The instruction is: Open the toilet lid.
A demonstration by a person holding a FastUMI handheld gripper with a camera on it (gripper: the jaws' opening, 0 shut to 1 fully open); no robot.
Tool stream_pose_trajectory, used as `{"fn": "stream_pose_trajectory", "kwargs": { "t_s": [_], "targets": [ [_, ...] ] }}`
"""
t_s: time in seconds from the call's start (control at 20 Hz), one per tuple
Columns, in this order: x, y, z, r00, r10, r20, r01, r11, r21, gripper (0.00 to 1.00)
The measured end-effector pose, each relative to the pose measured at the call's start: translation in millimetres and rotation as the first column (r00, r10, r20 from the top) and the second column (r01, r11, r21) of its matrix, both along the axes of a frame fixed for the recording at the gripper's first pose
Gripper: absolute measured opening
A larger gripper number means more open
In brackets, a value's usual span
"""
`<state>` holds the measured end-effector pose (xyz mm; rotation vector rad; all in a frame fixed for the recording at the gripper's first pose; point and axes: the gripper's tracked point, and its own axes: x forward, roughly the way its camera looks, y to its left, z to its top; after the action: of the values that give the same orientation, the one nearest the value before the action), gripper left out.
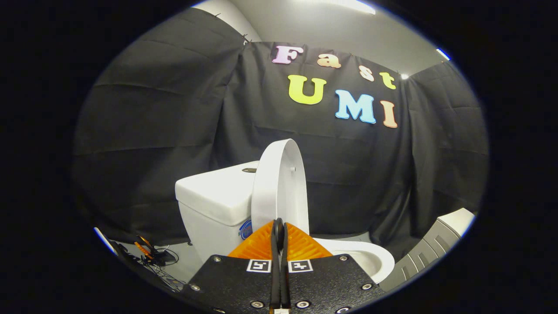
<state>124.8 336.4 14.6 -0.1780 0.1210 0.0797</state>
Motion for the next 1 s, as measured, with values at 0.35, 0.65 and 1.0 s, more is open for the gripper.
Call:
{"fn": "stream_pose_trajectory", "kwargs": {
  "t_s": [0.35,0.65,1.0],
  "targets": [
    [-12.6,-4.8,3.4,0.996,0.085,-0.041,-0.076,0.981,0.181,0.57],
    [-37.3,-23.4,48.3,0.987,0.159,0.039,-0.163,0.974,0.159,0.94],
    [-49.7,-97.2,95.2,0.988,0.134,0.08,-0.149,0.963,0.226,0.94]
  ]
}}
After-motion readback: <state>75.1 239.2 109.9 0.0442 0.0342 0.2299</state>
